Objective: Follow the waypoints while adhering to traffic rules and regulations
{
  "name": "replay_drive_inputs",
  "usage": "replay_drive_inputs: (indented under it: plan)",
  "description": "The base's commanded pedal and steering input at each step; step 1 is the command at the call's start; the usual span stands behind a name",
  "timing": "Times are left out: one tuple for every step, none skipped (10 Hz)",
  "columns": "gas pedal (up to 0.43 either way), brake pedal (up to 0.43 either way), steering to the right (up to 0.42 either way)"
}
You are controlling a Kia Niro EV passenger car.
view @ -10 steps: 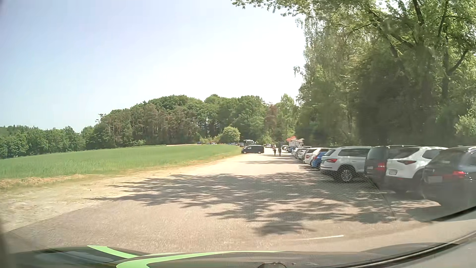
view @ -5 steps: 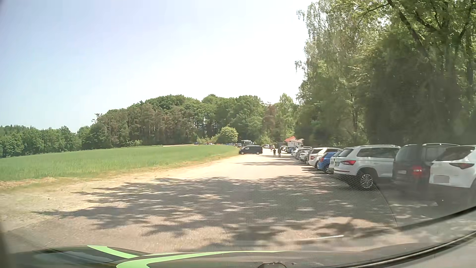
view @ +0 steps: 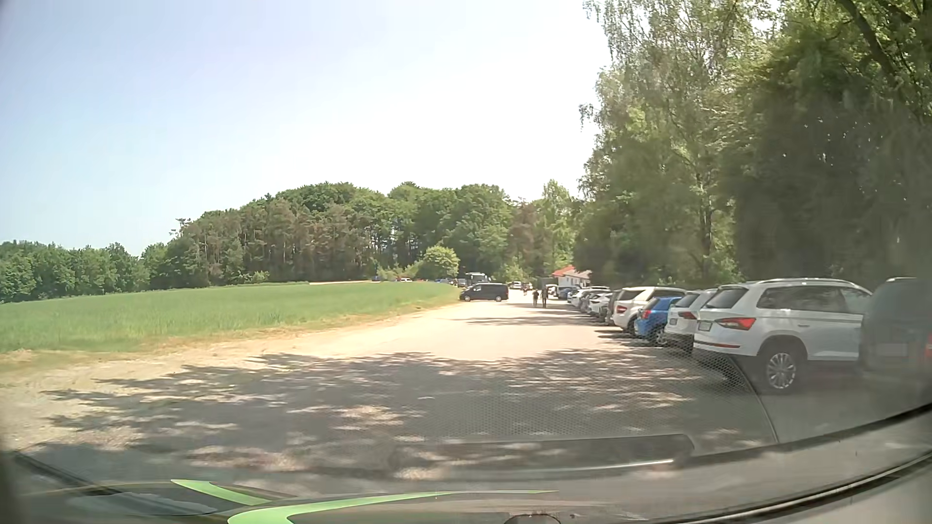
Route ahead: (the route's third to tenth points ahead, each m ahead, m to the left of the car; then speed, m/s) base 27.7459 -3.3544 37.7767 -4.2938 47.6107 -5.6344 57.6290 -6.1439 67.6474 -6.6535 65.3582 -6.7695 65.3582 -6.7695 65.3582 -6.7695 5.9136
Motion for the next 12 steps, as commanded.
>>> replay_drive_inputs:
  plan:
    - [0.000, 0.171, 0.018]
    - [0.000, 0.189, 0.017]
    - [0.000, 0.213, 0.015]
    - [0.000, 0.220, 0.010]
    - [0.000, 0.220, 0.006]
    - [0.000, 0.226, 0.005]
    - [0.000, 0.220, 0.005]
    - [0.000, 0.201, 0.005]
    - [0.000, 0.195, 0.004]
    - [0.000, 0.189, 0.004]
    - [0.000, 0.183, 0.003]
    - [0.000, 0.171, 0.003]
